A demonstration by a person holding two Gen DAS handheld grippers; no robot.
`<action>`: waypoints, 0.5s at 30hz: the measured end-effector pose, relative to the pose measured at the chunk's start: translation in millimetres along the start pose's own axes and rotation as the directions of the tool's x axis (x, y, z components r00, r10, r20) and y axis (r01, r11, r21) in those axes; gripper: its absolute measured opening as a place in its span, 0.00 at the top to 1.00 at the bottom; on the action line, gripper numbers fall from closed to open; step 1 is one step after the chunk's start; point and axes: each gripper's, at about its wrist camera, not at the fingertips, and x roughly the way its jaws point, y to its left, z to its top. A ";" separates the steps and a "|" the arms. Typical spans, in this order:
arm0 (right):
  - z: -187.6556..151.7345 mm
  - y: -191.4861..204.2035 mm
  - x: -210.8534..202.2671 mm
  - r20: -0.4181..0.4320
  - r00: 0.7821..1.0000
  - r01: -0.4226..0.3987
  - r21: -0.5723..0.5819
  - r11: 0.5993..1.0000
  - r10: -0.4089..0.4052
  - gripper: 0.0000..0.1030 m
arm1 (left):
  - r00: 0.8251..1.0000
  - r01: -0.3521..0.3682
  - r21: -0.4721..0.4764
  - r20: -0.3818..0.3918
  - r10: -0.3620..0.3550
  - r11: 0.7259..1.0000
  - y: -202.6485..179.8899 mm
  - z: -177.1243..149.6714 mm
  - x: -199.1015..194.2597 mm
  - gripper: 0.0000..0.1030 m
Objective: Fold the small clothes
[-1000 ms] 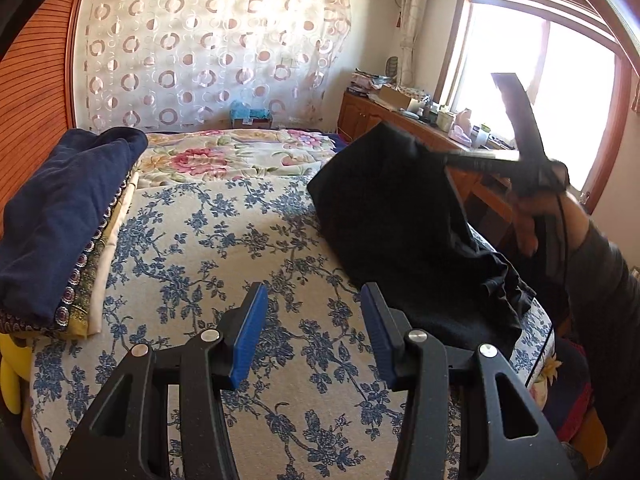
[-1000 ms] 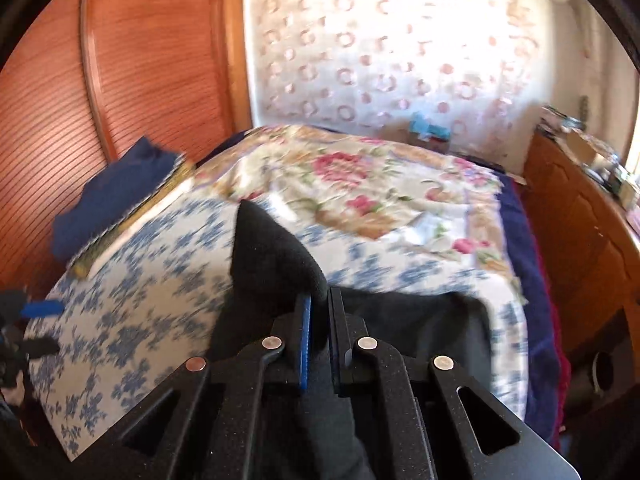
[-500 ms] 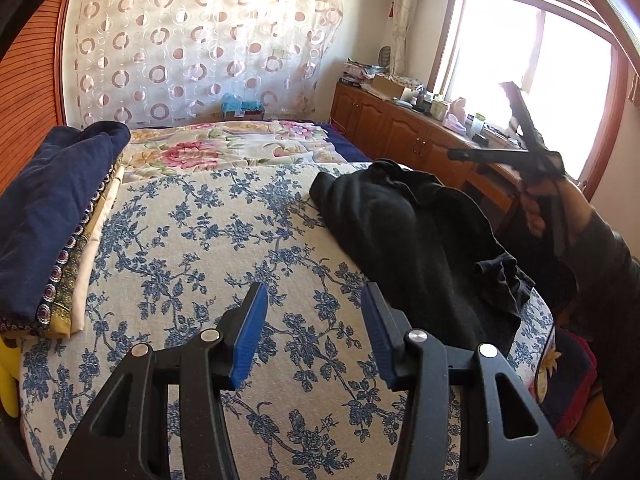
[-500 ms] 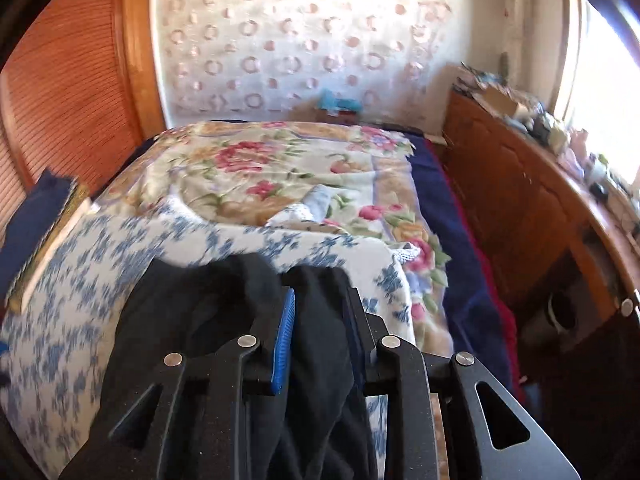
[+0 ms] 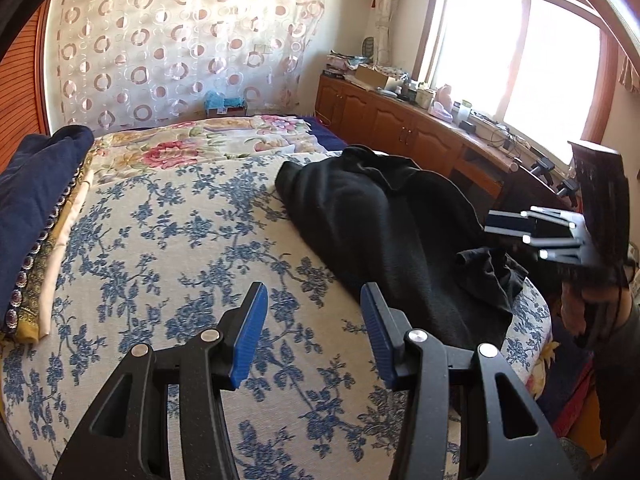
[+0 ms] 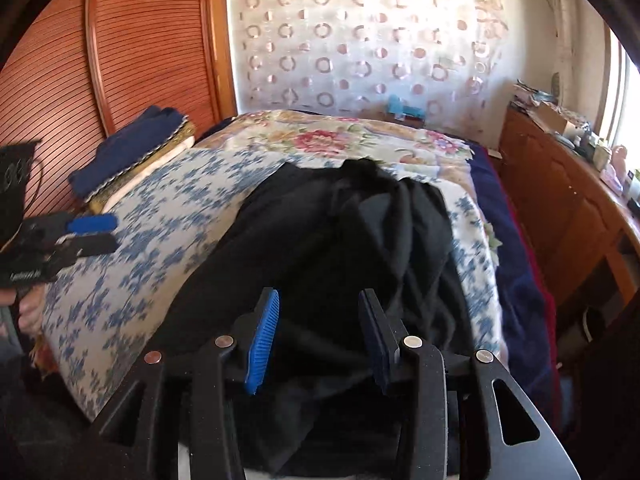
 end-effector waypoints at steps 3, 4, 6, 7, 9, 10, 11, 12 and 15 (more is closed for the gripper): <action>-9.3 4.2 5.2 -0.018 1.000 0.008 -0.017 1.000 -0.008 0.58 | 1.000 0.001 0.015 -0.004 -0.001 1.000 -6.3 0.6 2.1 0.52; -8.9 4.8 8.5 -0.024 1.000 0.018 -0.023 1.000 -0.019 0.58 | 1.000 0.000 0.022 -0.006 0.000 1.000 -8.7 0.6 2.5 0.52; -10.6 1.7 11.8 -0.044 0.998 0.032 -0.031 0.999 -0.033 0.58 | 1.000 -0.001 0.031 -0.009 0.001 1.000 -11.6 0.4 3.9 0.52; -8.6 -0.1 14.2 -0.051 0.998 0.036 -0.032 0.999 -0.038 0.58 | 1.000 -0.001 0.036 -0.012 0.001 0.999 -13.2 -0.1 4.6 0.52; -6.8 -0.6 20.1 -0.062 0.997 0.045 -0.042 0.998 -0.048 0.58 | 1.000 0.000 0.043 -0.017 0.001 0.999 -15.3 -1.0 6.0 0.52; -8.5 -1.2 20.6 -0.068 0.996 0.051 -0.050 0.997 -0.054 0.58 | 1.000 0.001 0.045 -0.020 0.000 0.999 -16.0 -1.5 6.8 0.52; -6.2 0.2 23.0 -0.074 0.996 0.053 -0.058 0.997 -0.057 0.58 | 1.000 0.004 0.046 -0.024 -0.003 0.999 -16.6 -2.3 7.8 0.52; -6.2 2.6 25.3 -0.084 0.995 0.050 -0.074 0.996 -0.056 0.58 | 1.000 0.005 0.046 -0.026 -0.004 0.999 -16.8 -2.7 8.1 0.52; -6.8 5.8 22.0 -0.098 0.994 0.040 -0.120 0.992 -0.052 0.88 | 0.999 0.008 0.050 -0.035 -0.006 0.999 -18.3 -4.6 10.2 0.52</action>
